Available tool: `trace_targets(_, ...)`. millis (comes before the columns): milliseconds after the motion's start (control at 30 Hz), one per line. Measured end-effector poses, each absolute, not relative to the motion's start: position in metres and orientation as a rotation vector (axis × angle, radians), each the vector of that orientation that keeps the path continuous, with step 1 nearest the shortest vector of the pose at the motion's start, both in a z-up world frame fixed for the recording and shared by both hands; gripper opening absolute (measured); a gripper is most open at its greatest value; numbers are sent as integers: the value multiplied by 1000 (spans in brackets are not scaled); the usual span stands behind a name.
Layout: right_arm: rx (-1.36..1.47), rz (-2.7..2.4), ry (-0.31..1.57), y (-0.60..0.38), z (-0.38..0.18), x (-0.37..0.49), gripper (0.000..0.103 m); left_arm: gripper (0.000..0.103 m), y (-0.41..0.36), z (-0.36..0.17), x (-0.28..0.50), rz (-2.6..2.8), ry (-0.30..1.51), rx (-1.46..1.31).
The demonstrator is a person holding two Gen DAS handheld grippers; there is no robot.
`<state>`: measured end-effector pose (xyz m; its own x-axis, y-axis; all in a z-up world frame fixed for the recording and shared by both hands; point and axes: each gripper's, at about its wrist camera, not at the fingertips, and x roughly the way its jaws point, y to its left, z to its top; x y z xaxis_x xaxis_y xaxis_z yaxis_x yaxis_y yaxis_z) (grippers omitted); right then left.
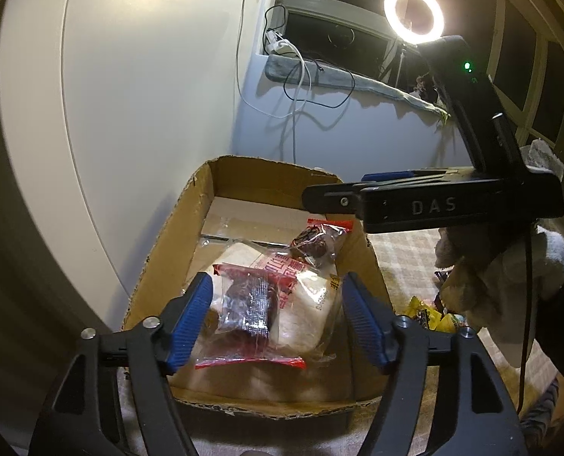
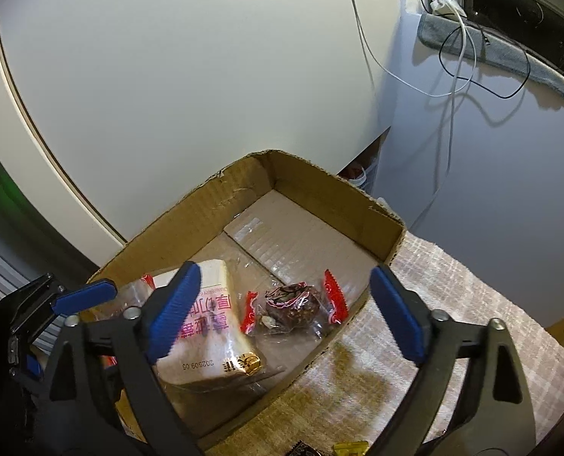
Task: Organize snacks
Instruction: 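Open the left tool over the box while the right tool releases the red candy there, then move the right tool to a Snickers bar and close on it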
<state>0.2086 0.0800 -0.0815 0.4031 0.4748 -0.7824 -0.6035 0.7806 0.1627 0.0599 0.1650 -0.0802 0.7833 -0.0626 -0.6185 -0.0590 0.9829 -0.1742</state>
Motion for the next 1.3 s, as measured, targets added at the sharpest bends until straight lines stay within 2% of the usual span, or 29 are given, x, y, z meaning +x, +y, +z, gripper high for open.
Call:
trace_targets(600, -145, 644, 910, 43, -61, 193, 96, 71, 152, -66, 44, 8, 643, -182)
trace_targets(1000, -129, 591, 913, -33, -50, 163, 96, 71, 111, -58, 34, -60, 631, -167)
trace_targets(1300, -144, 512, 971, -94, -68, 148, 96, 71, 74, -63, 33, -131, 652, -157)
